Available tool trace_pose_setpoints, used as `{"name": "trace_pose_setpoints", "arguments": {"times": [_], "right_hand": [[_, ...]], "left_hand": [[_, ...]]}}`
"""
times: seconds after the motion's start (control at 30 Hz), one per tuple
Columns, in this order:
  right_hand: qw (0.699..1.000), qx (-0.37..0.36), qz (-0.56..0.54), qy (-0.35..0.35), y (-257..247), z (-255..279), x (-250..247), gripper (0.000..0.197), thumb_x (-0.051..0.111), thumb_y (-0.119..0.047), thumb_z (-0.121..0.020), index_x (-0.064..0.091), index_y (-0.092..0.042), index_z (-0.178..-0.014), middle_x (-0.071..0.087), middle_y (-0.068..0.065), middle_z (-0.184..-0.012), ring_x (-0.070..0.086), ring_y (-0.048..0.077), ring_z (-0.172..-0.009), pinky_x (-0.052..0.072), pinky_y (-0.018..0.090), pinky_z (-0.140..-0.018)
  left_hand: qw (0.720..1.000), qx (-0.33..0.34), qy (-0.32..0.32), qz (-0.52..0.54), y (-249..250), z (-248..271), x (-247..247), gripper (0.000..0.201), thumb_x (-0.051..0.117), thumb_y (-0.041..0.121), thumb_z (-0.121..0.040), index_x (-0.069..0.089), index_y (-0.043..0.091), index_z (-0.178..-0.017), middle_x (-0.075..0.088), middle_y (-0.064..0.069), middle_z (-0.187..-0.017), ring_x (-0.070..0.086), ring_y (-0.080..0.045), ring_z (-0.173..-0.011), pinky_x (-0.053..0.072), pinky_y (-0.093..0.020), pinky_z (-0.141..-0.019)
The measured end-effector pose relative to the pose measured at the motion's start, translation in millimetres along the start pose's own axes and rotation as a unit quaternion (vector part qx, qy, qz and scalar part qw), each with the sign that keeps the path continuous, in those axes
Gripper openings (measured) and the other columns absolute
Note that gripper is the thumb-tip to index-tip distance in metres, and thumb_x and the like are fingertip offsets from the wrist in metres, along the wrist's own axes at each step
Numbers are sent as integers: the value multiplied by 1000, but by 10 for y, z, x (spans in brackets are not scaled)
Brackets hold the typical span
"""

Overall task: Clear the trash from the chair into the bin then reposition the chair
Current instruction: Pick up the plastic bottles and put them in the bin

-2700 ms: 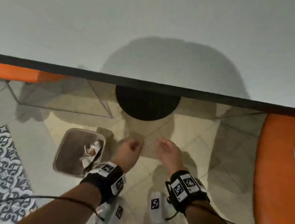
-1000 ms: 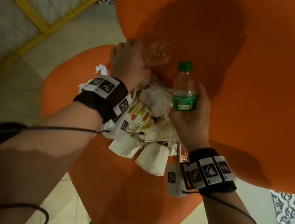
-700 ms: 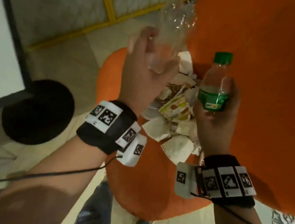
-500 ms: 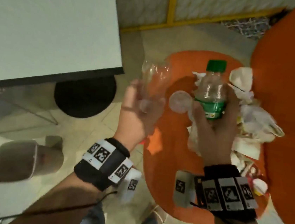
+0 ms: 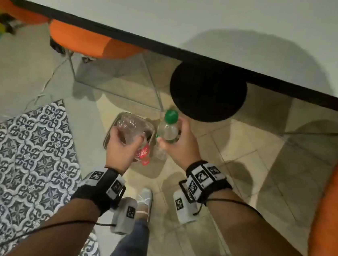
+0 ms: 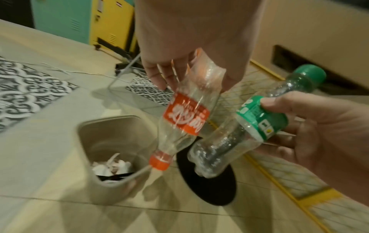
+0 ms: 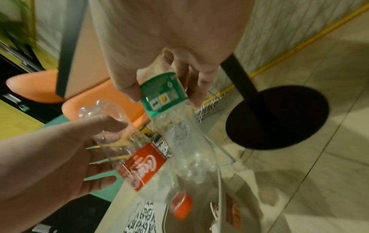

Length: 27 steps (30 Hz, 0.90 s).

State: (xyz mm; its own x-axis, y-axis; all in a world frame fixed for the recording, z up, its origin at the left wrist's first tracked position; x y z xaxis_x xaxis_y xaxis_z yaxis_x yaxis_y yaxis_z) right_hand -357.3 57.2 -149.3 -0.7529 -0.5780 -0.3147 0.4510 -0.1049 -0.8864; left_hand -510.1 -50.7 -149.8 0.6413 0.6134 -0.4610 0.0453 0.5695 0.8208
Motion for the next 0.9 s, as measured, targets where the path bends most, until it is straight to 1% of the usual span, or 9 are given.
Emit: {"name": "trace_pose_setpoints", "arguments": {"times": [0.07,0.13,0.23,0.37,0.43,0.5,0.67,0.8,0.9], "right_hand": [[999,34,7,-24,28,-314,508,76,79,-24,-71,37,-22,-134,58,-2,-124,59,18,-109,49,37,-95],[997,65,-1,-34,59,-573,905,76,79,-21,-73,36,-18,-135,54,3,-128,57,21,-114,46,30,-93],[996,87,-3,-36,90,-851,1282,82,80,-17,-72,33,-15,-139,49,7,-134,51,20,-120,40,24,-91],[984,125,74,-105,196,-994,1546,111,84,-25,-67,11,-24,-151,31,8,-151,35,25,-137,34,42,-110],[978,128,118,-112,210,-978,1480,106,79,-26,-74,7,-24,-152,24,9,-155,30,26,-140,32,42,-111],[978,114,144,-96,207,-925,1316,94,72,-25,-81,10,-22,-152,24,10,-154,32,27,-139,32,38,-109],[949,70,298,-75,328,-552,542,54,57,-30,-92,38,-24,-142,39,6,-144,48,28,-124,42,39,-99],[895,34,443,-43,587,-22,-508,33,45,-24,-93,57,-20,-123,59,6,-124,53,28,-114,38,38,-96],[865,57,498,-7,889,507,-1499,30,46,-23,-91,61,-19,-116,62,4,-116,53,26,-112,33,39,-98]], "left_hand": [[1000,-28,-2,-14,-271,-377,-253,46,76,17,-70,47,10,-106,61,-6,-96,60,-24,-90,48,-33,-82],[998,-51,-11,-17,-521,-697,-410,49,75,9,-71,46,5,-111,60,-5,-96,61,-26,-93,46,-29,-82],[996,-66,-23,-47,-769,-1057,-508,58,77,14,-70,45,5,-118,61,-6,-103,61,-25,-96,45,-27,-81],[981,-132,-91,-109,-1009,-1270,-431,92,84,29,-65,32,5,-137,55,-11,-126,56,-26,-116,45,-28,-90],[970,-138,-107,-168,-1054,-1273,-355,81,80,33,-68,40,5,-133,54,-14,-127,55,-31,-117,47,-32,-94],[961,-122,-118,-218,-1004,-1198,-221,63,73,35,-74,48,6,-125,52,-18,-124,54,-33,-116,45,-39,-99],[921,-8,-203,-332,-603,-667,445,41,59,29,-84,57,9,-120,51,-18,-125,49,-35,-117,39,-38,-101],[845,162,-281,-424,-7,120,1364,36,55,29,-86,60,13,-118,56,-16,-122,52,-34,-115,44,-39,-96],[796,250,-330,-443,466,910,2137,35,51,29,-90,54,16,-123,50,-10,-128,46,-29,-121,42,-40,-97]]}}
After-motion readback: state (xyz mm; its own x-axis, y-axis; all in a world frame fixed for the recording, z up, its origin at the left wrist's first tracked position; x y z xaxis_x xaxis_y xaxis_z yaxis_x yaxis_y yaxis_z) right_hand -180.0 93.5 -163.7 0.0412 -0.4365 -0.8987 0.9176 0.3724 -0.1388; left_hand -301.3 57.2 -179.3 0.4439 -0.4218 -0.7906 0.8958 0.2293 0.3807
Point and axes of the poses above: each hand's wrist, its own z-axis away from the middle knuckle, its own x-axis out of the palm, y = z × x, the point moved 6 cm from there along -z, towards the middle knuckle
